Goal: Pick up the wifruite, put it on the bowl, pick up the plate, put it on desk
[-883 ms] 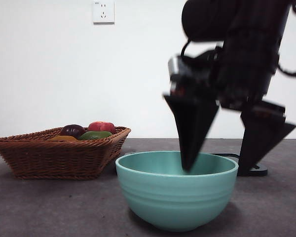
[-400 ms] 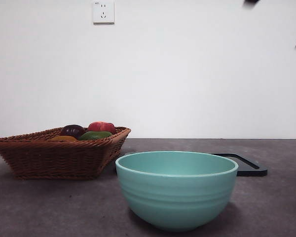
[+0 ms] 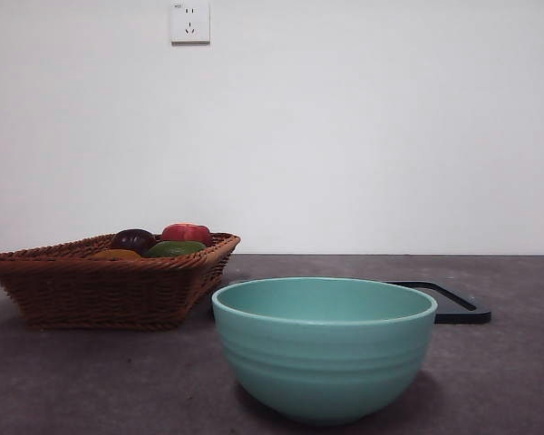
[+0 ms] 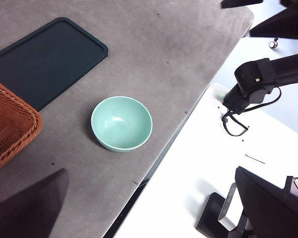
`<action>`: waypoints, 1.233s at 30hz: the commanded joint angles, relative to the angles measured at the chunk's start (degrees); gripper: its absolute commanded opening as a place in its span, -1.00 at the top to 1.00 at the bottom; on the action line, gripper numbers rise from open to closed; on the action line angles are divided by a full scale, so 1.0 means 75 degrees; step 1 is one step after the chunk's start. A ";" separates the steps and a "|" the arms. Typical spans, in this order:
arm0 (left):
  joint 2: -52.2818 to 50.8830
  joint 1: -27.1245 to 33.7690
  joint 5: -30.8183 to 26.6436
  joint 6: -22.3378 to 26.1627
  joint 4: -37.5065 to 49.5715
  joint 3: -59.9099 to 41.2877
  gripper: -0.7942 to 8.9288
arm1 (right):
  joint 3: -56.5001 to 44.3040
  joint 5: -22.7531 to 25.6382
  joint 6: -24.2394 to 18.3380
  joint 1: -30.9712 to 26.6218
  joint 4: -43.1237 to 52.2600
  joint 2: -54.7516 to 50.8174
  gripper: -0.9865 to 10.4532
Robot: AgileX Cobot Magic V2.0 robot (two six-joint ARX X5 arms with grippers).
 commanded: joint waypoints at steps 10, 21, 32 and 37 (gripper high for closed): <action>0.0050 -0.0061 0.0032 0.0058 0.0067 0.0087 -0.32 | 0.0128 0.0012 -0.0096 0.0064 -0.0140 -0.0766 -0.14; 0.0050 -0.0061 0.0029 0.0318 0.0099 0.0087 0.76 | 0.0128 0.0038 -0.0096 0.0064 -0.0114 -0.0764 0.85; 0.0050 -0.0061 0.0032 0.0353 0.0119 0.0087 0.80 | 0.0128 -0.0017 -0.0090 0.0064 0.0213 -0.0764 0.80; 0.0050 -0.0061 0.0029 0.0353 0.0119 0.0087 0.80 | 0.0128 -0.0017 -0.0090 0.0064 0.0219 -0.0764 0.80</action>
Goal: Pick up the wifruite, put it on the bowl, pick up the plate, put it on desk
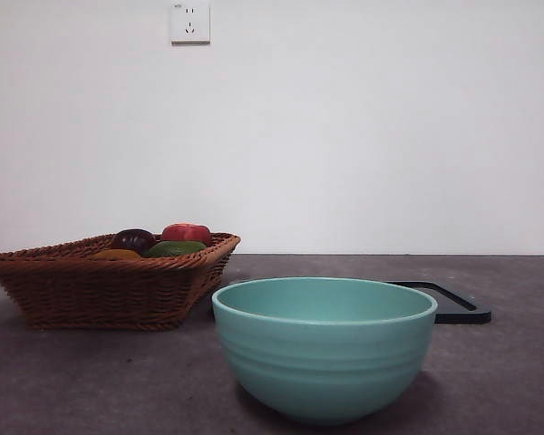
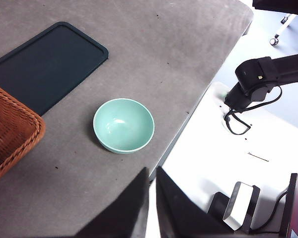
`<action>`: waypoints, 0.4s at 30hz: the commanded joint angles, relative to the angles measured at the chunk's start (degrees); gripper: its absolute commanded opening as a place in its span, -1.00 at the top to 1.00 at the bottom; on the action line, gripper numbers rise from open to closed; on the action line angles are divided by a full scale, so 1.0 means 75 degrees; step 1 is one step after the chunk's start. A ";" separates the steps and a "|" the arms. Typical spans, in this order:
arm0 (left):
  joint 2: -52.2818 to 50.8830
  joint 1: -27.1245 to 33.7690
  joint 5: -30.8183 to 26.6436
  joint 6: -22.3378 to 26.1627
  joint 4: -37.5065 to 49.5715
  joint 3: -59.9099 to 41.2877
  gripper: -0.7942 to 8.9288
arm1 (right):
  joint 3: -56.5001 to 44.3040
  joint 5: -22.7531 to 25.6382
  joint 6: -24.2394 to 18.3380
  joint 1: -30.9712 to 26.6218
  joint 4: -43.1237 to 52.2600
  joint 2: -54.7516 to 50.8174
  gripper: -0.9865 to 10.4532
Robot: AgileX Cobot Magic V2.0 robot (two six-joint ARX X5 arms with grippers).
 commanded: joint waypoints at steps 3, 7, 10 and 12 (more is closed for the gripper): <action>0.0050 -0.0061 0.0032 0.0119 0.0082 0.0087 0.80 | 0.0122 -0.0003 -0.0087 0.0064 0.0082 0.0009 0.80; 0.0096 -0.0017 0.0032 0.0119 0.0085 0.0087 0.80 | 0.0122 -0.0003 -0.0087 0.0064 0.0082 0.0009 0.80; 0.0108 0.0277 0.0035 0.0119 0.0076 0.0087 0.80 | 0.0122 -0.0003 -0.0087 0.0064 0.0082 0.0009 0.80; 0.0143 0.0539 0.0035 0.0157 0.0087 0.0073 0.80 | 0.0122 -0.0003 -0.0087 0.0064 0.0082 0.0009 0.80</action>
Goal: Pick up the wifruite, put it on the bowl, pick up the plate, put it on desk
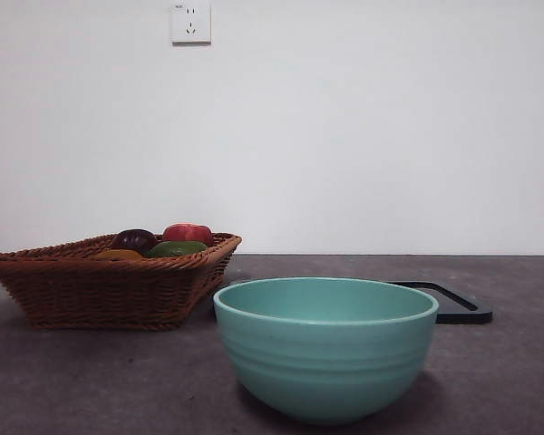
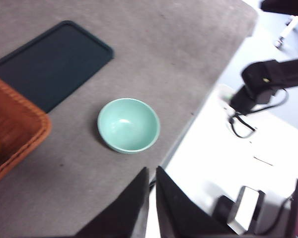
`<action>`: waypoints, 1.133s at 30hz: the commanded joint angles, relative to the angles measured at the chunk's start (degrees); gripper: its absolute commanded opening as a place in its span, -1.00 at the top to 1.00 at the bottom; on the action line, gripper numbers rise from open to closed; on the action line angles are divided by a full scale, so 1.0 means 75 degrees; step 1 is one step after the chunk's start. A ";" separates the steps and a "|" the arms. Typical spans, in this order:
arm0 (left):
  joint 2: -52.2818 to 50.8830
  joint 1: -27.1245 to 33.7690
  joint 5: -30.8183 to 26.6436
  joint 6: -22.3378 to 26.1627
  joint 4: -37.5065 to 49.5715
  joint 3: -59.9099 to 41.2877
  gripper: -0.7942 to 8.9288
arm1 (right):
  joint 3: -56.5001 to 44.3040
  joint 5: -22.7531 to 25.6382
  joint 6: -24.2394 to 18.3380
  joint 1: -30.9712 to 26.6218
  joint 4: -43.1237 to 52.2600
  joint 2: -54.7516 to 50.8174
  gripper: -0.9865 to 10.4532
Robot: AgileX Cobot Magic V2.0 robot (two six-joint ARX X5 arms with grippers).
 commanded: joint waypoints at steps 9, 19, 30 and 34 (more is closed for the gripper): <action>-0.0603 0.2436 0.0015 -0.0670 0.3448 -0.2328 0.80 | 0.0122 0.0000 -0.0087 0.0064 0.0082 0.0006 0.80; -0.3684 0.3357 -0.1661 -0.1043 0.9192 -0.8288 0.80 | 0.0122 0.0000 -0.0087 0.0064 0.0082 0.0006 0.80; -0.5639 0.3383 -0.3343 -0.1638 0.9431 -1.0491 0.80 | 0.0122 0.0000 -0.0087 0.0067 0.0082 0.0006 0.80; -0.5866 0.3383 -0.3395 -0.1644 0.9428 -1.0847 0.80 | 0.0122 0.0000 -0.0087 0.0067 0.0082 0.0006 0.80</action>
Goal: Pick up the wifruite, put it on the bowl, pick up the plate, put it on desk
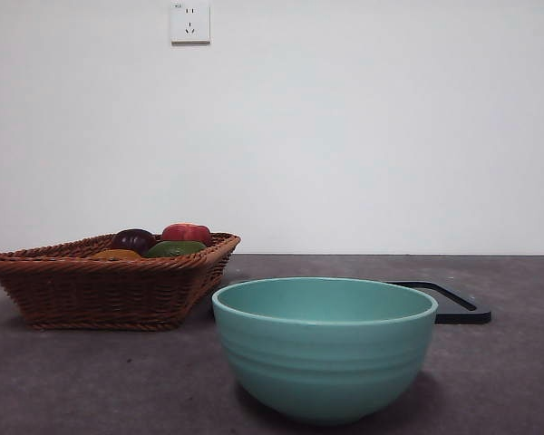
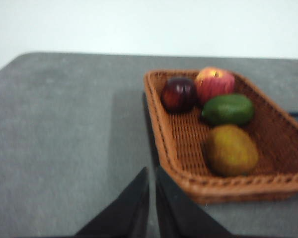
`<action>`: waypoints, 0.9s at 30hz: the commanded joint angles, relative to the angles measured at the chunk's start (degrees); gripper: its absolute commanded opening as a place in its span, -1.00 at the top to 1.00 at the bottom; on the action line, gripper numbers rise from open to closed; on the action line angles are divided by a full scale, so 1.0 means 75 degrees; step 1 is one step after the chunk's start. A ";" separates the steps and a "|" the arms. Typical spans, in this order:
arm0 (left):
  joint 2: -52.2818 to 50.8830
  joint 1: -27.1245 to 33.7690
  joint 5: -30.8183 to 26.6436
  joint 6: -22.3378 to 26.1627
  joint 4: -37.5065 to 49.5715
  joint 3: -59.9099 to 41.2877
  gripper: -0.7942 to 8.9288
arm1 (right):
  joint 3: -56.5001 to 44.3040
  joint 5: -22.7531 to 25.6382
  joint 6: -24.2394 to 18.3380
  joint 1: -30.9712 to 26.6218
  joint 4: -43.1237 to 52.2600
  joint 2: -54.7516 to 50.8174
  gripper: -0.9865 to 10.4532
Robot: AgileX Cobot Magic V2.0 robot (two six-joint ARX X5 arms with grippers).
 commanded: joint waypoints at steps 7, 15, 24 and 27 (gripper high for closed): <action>-0.0347 0.0006 -0.0527 -0.0044 0.0006 -0.0353 0.80 | 0.0122 -0.0003 -0.0087 0.0067 0.0082 0.0006 0.80; -0.0606 0.0009 -0.0901 -0.0047 -0.0504 -0.0353 0.80 | 0.0122 -0.0003 -0.0087 0.0067 0.0082 0.0006 0.80; -0.0752 0.0009 -0.0898 -0.0044 -0.0475 -0.0353 0.80 | 0.0122 -0.0003 -0.0087 0.0067 0.0082 0.0006 0.80; -0.0752 0.0009 -0.0898 -0.0044 -0.0475 -0.0353 0.80 | 0.0122 -0.0003 -0.0087 0.0067 0.0082 0.0006 0.80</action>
